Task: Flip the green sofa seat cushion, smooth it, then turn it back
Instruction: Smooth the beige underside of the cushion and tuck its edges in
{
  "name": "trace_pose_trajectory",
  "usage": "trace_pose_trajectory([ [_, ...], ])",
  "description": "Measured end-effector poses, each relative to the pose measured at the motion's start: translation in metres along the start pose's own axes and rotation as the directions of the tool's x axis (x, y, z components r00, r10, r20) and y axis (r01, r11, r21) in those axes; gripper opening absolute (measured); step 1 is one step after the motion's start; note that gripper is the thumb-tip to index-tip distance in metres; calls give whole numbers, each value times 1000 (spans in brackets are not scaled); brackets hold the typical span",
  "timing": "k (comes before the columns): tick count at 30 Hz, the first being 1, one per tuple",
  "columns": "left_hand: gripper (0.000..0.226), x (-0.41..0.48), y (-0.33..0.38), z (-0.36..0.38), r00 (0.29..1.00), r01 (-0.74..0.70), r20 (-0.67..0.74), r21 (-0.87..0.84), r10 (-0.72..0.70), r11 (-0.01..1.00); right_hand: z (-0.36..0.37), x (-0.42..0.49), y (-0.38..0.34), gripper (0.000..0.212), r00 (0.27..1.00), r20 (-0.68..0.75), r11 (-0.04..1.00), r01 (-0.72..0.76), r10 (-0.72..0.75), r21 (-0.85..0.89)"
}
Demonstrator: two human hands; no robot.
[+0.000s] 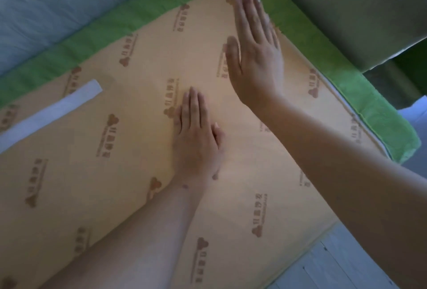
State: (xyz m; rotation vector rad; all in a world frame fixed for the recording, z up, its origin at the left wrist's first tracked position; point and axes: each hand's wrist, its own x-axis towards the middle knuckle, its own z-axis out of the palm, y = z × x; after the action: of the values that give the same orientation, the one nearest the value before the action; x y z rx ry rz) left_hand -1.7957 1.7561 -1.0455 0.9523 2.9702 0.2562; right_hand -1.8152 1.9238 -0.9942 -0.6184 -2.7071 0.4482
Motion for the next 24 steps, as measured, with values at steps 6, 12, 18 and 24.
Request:
trace_pose_trajectory([
  [6,68,-30,-29,-12,999,54,-4,14,-54,998,13,-25,-22,57,984,172,999,43,-38,-29],
  [12,68,-74,-86,-20,989,145,9,13,-145,989,28,-82,-59,60,971,232,995,82,-66,-57],
  [18,67,-98,-125,-27,987,158,12,37,-158,987,38,-91,-118,60,986,138,996,93,-90,-15],
  [24,69,-111,-147,-35,985,174,-23,8,-174,985,34,-76,-170,54,987,-88,986,141,-133,91],
])
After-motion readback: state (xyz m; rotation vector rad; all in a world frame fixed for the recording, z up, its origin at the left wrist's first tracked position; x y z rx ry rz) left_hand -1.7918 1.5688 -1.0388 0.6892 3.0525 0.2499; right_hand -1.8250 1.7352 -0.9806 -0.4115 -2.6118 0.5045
